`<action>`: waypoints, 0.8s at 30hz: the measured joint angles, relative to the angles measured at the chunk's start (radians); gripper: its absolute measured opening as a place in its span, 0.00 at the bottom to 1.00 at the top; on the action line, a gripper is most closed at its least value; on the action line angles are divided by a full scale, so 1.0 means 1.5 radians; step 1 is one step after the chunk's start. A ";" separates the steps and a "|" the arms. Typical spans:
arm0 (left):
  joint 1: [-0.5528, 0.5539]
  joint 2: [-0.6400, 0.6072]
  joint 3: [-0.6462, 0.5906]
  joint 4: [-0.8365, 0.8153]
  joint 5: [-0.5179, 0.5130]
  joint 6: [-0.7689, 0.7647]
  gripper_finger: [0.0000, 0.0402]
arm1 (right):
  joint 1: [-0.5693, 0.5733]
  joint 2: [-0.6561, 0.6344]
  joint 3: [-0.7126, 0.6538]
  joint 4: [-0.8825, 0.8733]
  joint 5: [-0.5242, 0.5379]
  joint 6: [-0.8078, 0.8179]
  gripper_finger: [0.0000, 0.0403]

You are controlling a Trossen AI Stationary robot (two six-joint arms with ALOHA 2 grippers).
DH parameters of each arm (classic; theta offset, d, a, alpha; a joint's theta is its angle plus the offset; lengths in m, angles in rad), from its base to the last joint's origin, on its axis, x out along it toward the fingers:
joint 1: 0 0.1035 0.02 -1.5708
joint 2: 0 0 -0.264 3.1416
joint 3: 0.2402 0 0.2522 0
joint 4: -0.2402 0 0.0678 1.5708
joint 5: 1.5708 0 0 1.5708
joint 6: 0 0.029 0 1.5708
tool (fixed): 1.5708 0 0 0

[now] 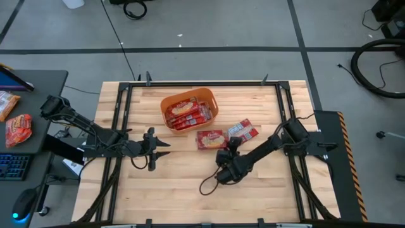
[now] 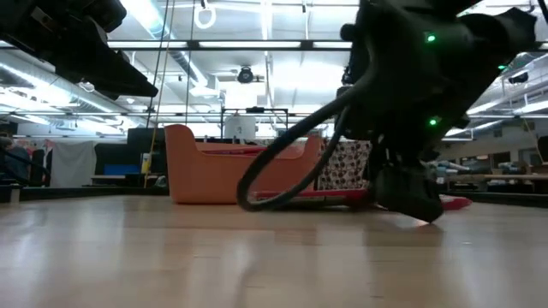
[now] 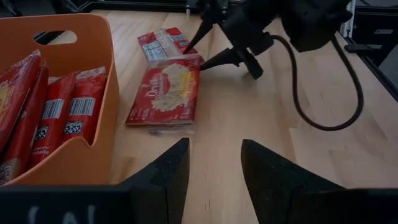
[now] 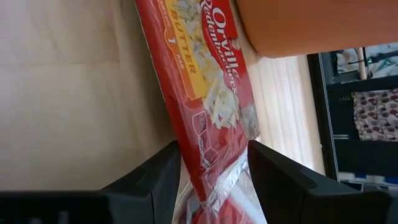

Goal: Sort popcorn bags into baskets
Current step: Put the popcorn bag into the orange bin

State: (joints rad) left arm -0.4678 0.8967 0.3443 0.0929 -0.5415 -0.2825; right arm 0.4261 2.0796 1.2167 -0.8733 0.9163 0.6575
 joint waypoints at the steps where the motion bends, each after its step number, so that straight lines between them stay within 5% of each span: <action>1: 0.000 0.000 0.000 0.000 0.000 0.000 0.37 | -0.004 0.000 0.000 0.002 0.000 -0.004 0.47; 10: 0.000 0.000 0.000 -0.001 0.000 0.003 0.37 | -0.023 0.001 0.000 0.049 0.044 -0.094 0.45; 18: 0.000 0.000 0.000 -0.001 0.000 0.003 0.37 | -0.038 -0.001 0.003 0.091 0.015 -0.153 0.45; 24: 0.000 0.000 0.001 -0.007 0.000 0.003 0.37 | -0.038 0.001 0.017 0.019 -0.067 -0.144 0.44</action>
State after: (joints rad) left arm -0.4679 0.8967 0.3450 0.0826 -0.5411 -0.2775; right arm 0.3695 2.0804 1.2429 -0.8450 0.8158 0.4409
